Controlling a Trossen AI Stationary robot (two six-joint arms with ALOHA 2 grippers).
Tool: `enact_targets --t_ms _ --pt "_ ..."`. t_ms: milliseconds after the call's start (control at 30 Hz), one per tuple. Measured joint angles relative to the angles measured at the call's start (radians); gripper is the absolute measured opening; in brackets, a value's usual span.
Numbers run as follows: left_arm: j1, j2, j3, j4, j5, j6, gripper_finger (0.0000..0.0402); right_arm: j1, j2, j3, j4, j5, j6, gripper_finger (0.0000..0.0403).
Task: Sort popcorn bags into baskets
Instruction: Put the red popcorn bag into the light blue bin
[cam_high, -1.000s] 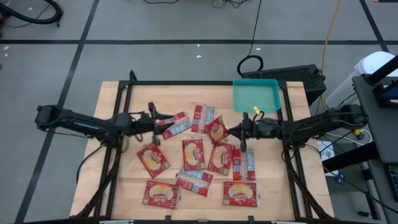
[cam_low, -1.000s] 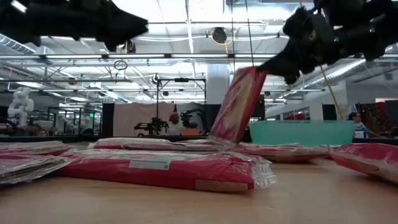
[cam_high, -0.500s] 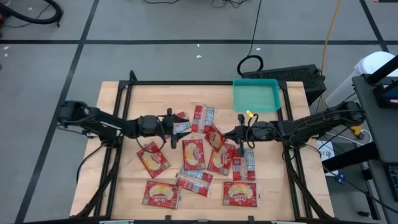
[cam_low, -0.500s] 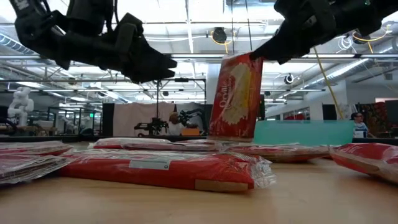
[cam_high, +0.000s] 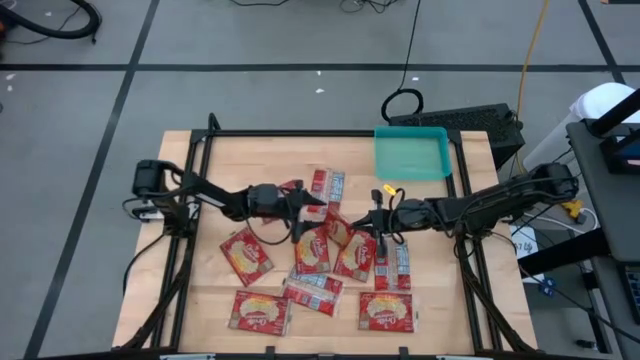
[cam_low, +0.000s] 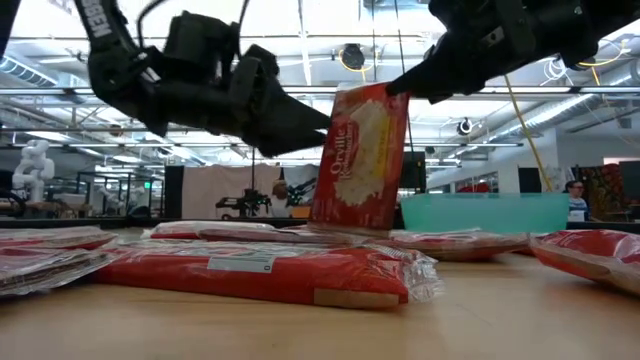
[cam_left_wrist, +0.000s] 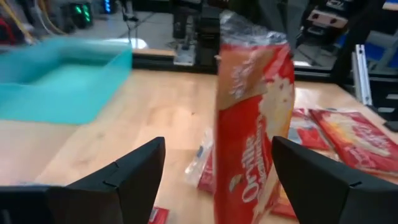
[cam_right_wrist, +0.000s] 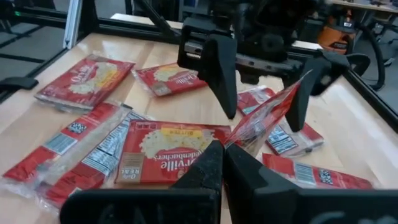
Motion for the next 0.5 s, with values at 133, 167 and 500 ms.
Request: enact_targets --t_ms 133,167,500 --pt "0.029 0.049 0.035 -0.001 0.092 -0.06 0.0296 0.0 0.008 0.0 -0.002 0.0 -0.009 0.0" --pt "0.033 0.058 0.04 -0.001 0.11 -0.068 0.0296 0.0 0.008 0.0 0.0 0.0 -0.016 0.0" --pt "0.022 0.076 0.051 0.002 0.178 -0.004 0.0157 -0.016 0.008 -0.001 0.005 0.033 -0.077 0.0"
